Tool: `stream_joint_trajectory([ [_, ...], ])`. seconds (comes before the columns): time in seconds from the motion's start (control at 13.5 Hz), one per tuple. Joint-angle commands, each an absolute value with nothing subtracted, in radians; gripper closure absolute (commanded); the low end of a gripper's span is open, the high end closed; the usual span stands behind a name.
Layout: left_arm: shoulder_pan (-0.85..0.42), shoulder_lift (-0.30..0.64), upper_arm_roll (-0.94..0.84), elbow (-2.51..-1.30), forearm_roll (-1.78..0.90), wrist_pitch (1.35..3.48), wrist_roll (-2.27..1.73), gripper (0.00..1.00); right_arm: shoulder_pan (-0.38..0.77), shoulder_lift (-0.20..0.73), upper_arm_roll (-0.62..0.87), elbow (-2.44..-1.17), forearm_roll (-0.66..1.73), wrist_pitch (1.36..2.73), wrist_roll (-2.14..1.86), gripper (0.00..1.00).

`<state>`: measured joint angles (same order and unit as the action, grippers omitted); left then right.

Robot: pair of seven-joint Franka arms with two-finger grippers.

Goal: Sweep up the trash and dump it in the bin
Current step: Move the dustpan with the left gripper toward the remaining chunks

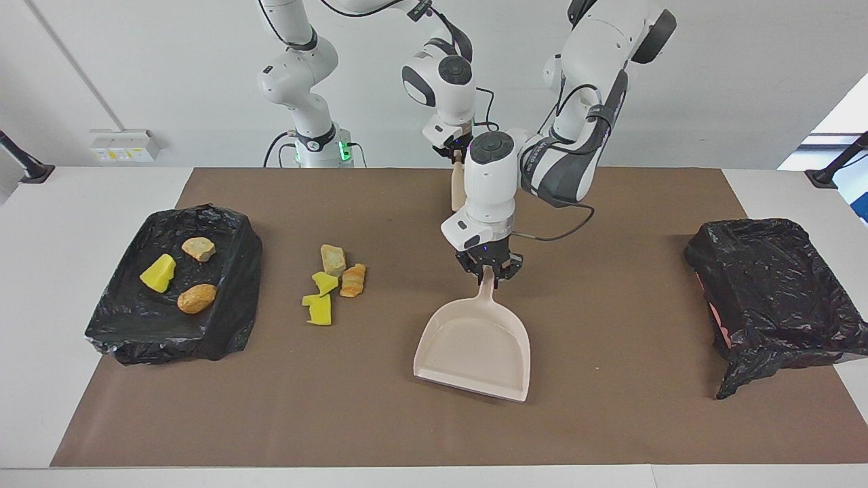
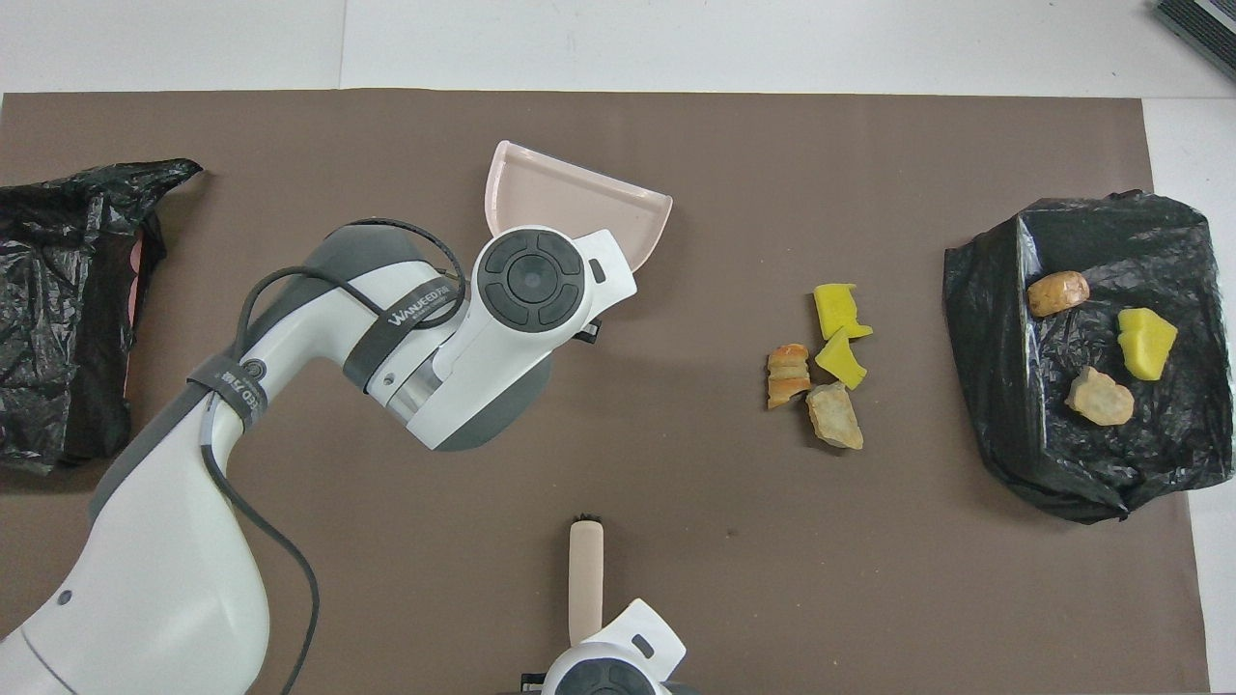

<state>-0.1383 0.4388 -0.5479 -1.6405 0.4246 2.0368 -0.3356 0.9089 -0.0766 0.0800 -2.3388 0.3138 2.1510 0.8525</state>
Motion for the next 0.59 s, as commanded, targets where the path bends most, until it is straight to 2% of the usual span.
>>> stream_joint_trajectory([
  [0.0, -0.103, 0.371, -0.558, -1.706, 0.407, 1.982, -0.099, 1.00, 0.826, -0.199, 0.081, -2.341, 0.287, 2.001, 0.776, 1.00],
  [0.22, -0.095, 0.342, -0.558, -1.749, 0.387, 1.967, 0.072, 1.00, 0.760, -0.264, 0.080, -2.339, 0.233, 1.869, 0.726, 1.00],
  [0.52, -0.075, 0.310, -0.558, -1.816, 0.338, 1.980, 0.343, 1.00, 0.576, -0.348, 0.078, -2.339, 0.085, 1.691, 0.576, 1.00],
])
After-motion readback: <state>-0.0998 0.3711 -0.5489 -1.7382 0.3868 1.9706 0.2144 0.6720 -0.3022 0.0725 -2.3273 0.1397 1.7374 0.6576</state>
